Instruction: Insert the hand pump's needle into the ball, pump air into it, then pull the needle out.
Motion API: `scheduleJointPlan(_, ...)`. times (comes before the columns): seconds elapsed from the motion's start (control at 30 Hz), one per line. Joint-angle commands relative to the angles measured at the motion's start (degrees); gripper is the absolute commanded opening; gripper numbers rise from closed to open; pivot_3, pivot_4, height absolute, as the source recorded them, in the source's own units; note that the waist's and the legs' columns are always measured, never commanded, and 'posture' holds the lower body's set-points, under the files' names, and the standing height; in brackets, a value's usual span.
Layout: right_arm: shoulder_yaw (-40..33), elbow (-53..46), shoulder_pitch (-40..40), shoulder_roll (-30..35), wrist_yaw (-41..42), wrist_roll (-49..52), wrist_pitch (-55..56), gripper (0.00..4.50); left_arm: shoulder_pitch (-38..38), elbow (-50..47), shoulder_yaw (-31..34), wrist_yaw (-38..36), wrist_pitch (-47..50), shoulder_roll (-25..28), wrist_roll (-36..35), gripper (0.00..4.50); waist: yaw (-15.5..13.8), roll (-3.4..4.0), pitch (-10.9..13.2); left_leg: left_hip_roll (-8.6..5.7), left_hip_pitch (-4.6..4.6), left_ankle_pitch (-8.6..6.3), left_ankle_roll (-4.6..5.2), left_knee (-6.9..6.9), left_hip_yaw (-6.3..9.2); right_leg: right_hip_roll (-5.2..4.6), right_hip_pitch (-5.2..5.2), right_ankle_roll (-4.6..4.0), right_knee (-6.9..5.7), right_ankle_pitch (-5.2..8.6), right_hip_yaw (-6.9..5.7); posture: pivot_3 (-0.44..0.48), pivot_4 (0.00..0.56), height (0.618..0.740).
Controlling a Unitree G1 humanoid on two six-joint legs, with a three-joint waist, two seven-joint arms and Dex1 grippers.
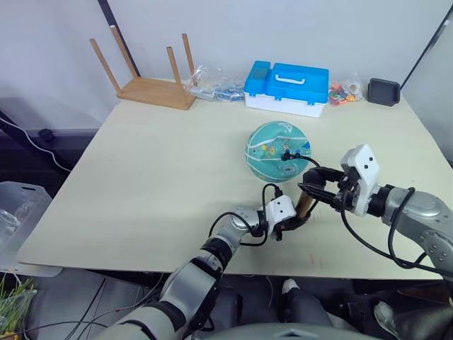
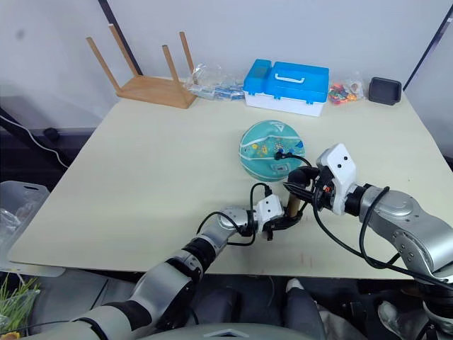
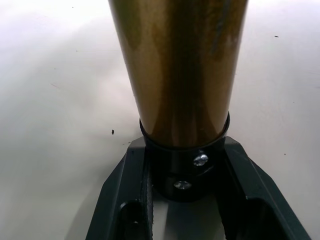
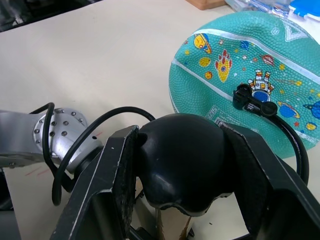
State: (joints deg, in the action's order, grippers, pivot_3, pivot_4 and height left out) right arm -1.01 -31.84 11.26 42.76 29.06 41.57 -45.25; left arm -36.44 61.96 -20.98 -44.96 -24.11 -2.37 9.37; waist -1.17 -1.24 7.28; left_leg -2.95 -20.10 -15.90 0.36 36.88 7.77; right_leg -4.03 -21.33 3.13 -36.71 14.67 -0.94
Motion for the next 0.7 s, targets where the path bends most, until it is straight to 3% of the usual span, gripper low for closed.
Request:
scheduleJointPlan(0.03, -4.12, -2.13, 1.08, -0.56, -1.28, 4.0, -3.66, 2.05, 1.12, 4.35, -2.16, 0.66, 1.87, 0.38, 3.69, 1.11, -0.01, 0.08, 0.09, -0.02, -0.08, 0.0, 0.01, 0.07, 0.01, -0.01, -0.03, 0.04, 0.01, -0.02, 0.01, 0.0, 0.15, 0.74)
scheduleJointPlan(0.33, -22.78, -5.41, 15.14, 7.5, -9.97, 31.45, -12.57, 2.05, 1.81, 5.0, -1.82, 0.41, 1.53, 2.6, 3.82, 1.11, 0.02, 0.66, 1.19, -0.24, -0.79, 0.08, 0.2, 0.44, 0.13, -0.07, -0.49, 0.22, -0.02, -0.18, 0.11, 0.0, 0.15, 0.74)
scheduleJointPlan(0.5, -25.57, -3.23, 18.81, 15.77, -10.9, 39.13, -14.71, 2.05, 2.18, 5.01, -1.36, 0.0, 1.55, 3.25, 3.41, 1.11, 0.1, 0.61, 1.24, -0.24, -0.85, 0.05, 0.26, 0.42, 0.13, -0.08, -0.52, 0.22, 0.01, -0.17, 0.1, 0.0, 0.15, 0.74)
scheduleJointPlan(0.7, -24.42, -0.96, 19.91, 20.19, -11.25, 41.92, -13.87, 2.05, 2.26, 4.89, -1.18, 0.14, 1.48, 3.73, 3.36, 1.11, 0.26, 0.45, 1.34, -0.2, -0.82, 0.03, 0.29, 0.42, 0.05, -0.09, -0.51, 0.23, 0.01, -0.17, 0.15, 0.0, 0.15, 0.74)
